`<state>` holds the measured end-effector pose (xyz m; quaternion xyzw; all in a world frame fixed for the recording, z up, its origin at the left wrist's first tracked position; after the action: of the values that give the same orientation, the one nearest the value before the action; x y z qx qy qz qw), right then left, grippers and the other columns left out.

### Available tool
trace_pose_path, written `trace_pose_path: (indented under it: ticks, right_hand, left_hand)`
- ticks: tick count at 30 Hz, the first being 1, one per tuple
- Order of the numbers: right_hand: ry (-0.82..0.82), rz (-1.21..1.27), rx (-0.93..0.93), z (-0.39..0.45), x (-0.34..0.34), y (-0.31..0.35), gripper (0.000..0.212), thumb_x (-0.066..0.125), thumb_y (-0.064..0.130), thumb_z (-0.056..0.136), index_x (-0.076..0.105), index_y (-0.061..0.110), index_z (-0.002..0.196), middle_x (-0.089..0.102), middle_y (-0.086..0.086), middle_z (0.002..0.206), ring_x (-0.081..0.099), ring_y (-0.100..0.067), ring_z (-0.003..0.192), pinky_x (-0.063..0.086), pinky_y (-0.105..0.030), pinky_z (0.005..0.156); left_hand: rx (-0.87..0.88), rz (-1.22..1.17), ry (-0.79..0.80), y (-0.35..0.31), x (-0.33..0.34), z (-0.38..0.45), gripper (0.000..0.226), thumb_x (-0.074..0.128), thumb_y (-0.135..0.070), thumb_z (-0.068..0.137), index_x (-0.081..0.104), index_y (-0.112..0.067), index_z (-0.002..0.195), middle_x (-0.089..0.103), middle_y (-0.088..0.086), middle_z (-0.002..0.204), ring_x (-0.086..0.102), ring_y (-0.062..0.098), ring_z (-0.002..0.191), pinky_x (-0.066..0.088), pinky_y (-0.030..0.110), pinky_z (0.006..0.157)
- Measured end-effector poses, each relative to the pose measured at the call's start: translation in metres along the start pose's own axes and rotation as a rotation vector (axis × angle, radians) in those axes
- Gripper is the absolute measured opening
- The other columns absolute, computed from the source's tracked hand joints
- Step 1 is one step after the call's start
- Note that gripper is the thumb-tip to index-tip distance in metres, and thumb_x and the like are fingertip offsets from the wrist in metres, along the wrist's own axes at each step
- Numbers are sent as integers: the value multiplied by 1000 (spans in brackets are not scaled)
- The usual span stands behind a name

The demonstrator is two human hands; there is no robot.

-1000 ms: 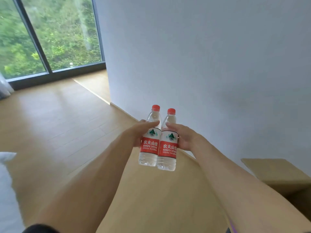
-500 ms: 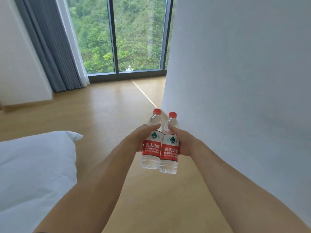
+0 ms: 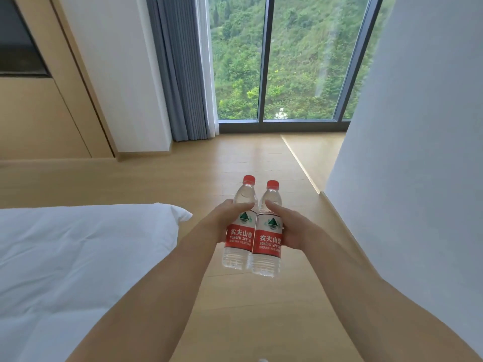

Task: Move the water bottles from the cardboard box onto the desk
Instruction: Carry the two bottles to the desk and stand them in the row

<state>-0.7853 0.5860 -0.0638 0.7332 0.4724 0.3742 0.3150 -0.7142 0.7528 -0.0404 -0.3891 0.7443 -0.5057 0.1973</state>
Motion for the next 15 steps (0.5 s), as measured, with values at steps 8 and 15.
trace_pose_path:
  ticks: [8,15]
  right_hand:
    - [128,-48,60,101,-31,94,62,61,54,94,54,9,135,71,-18,121,67,-35,115,53,-50,100]
    - [144,-165,121,160,-41,154,64,54,62,94,56,12,134,69,-18,124,67,-37,114,51,-56,99]
  left_hand:
    - [-1,-109,-180,-55,-5,104,58,75,-30,90,47,-9,137,67,23,122,70,41,105,55,61,91]
    - [-32,-138,-280,-94,-14,162,60,76,-38,88,42,-22,134,68,15,114,74,33,87,59,45,55]
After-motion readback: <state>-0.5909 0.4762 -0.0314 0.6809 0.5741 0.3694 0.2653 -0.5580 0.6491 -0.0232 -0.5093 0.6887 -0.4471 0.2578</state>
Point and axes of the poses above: each hand's wrist, its own z-axis towards the middle knuckle, its own x-axis out of the palm, y = z × x, the point moved 1 cm from there along z, towards the middle knuckle
